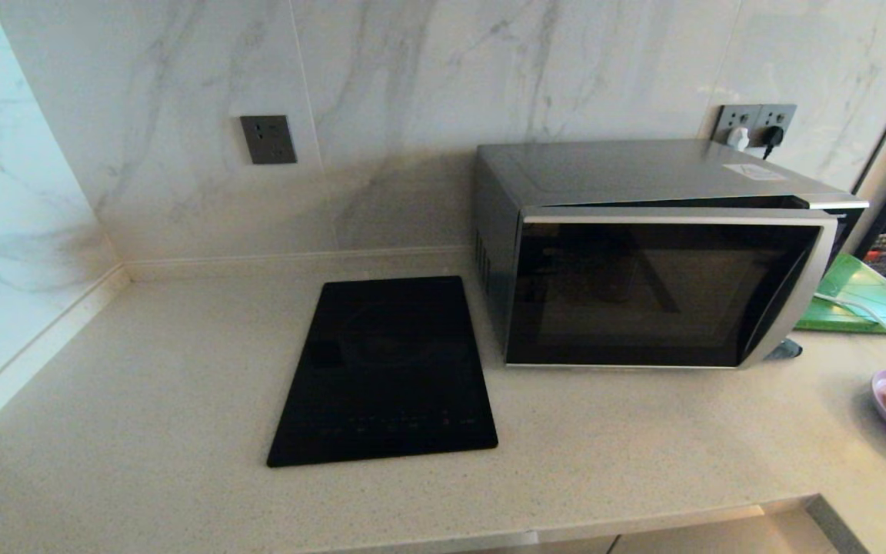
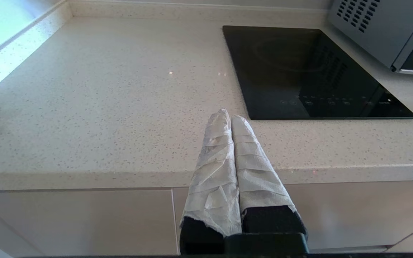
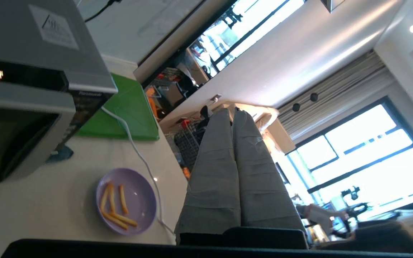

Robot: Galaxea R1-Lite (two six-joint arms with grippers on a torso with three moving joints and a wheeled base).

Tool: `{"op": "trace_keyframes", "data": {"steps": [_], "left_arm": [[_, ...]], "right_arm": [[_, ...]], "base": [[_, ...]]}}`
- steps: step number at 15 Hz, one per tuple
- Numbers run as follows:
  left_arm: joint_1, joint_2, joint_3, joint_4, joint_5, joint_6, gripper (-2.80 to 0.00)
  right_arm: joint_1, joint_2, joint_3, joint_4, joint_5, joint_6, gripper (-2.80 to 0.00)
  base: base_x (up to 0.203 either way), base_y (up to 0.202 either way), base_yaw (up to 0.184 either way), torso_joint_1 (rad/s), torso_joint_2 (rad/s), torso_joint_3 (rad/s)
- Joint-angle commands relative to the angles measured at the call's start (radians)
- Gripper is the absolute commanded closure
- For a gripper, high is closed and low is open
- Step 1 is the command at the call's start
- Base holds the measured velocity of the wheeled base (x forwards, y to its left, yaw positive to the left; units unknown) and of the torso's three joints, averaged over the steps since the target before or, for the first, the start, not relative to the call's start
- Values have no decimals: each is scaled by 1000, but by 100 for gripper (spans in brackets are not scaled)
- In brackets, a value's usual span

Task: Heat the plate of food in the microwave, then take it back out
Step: Open the microwave oven

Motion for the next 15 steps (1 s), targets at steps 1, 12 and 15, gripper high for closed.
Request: {"op": "trace_keyframes", "data": {"steps": [1,12,15], "left_arm": [[0,2,0,0,1,-1,0],[0,2,0,0,1,-1,0],[0,2,0,0,1,-1,0]], "right_arm": [[15,-2,-5,13,1,-89,0],[-307,282,-360,201,107,-207,0],[-414,249,-247,412,182,-215,0]], "base": [[0,0,0,0,0,0],[0,0,0,0,0,0],[0,0,0,0,0,0]]}}
